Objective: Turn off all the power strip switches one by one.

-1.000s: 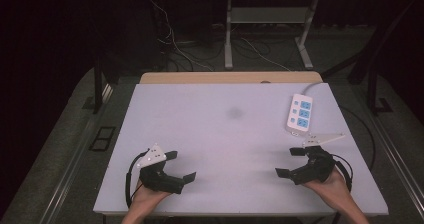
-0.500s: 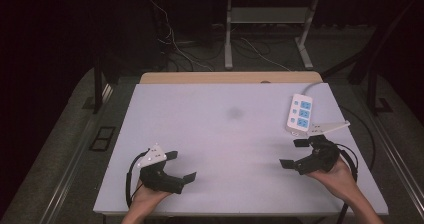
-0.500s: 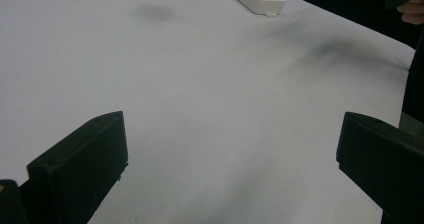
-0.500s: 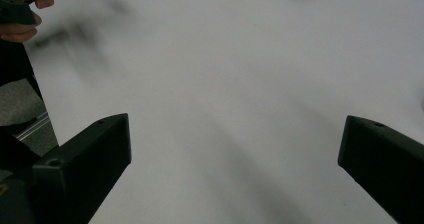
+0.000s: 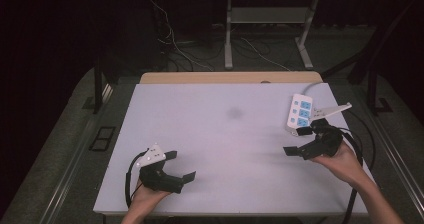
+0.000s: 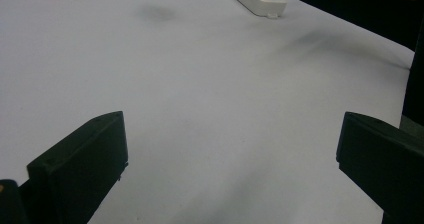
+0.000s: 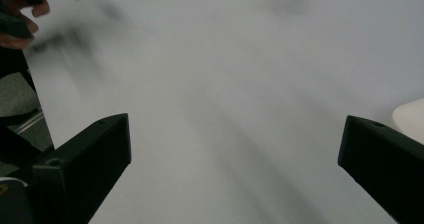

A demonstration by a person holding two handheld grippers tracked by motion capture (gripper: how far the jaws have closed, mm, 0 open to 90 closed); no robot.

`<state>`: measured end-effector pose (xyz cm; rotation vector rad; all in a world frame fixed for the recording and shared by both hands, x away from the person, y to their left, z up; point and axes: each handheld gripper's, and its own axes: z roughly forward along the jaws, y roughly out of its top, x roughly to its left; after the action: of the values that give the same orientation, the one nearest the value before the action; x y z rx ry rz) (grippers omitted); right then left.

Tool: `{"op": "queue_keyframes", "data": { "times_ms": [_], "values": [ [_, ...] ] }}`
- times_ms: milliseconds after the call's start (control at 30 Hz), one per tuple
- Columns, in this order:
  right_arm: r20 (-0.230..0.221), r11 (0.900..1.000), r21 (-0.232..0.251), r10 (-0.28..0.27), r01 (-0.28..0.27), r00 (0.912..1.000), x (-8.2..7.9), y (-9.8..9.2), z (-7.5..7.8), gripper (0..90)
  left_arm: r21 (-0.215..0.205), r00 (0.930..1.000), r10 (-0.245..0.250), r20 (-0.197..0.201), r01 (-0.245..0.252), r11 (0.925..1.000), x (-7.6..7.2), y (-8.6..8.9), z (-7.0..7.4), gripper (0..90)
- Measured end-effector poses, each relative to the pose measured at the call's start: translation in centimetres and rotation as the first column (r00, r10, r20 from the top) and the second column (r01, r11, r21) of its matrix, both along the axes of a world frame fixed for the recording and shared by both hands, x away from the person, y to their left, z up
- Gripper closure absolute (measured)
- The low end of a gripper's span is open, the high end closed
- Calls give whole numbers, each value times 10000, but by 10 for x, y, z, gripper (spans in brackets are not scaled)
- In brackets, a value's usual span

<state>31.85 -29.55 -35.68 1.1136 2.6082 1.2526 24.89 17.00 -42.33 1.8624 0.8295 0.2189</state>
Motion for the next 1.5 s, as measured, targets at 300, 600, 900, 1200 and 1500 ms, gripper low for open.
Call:
{"op": "queue_keyframes", "data": {
  "times_ms": [300,600,900,1200,1500],
  "values": [
    [-113,10000,-98,-4,3,9999,26,-8,22,4,-23,10000,-12,-2,12,10000,0,0,0,0],
    [-277,9985,-544,-72,57,9996,49,-11,30,3,-12,10000,-19,-35,18,10000,1,1,0,0],
    [-472,9960,-875,-206,164,9987,64,-14,28,3,-3,10000,-29,-7,29,10000,1,2,0,0],
    [-676,9938,-1077,-336,262,9971,78,-15,16,3,10,10000,-24,-22,24,10000,1,2,0,0],
    [-845,9876,-1568,-224,89,9962,86,-15,6,200,148,10000,-79,-19,79,9999,1,1,0,0]
  ]
}}
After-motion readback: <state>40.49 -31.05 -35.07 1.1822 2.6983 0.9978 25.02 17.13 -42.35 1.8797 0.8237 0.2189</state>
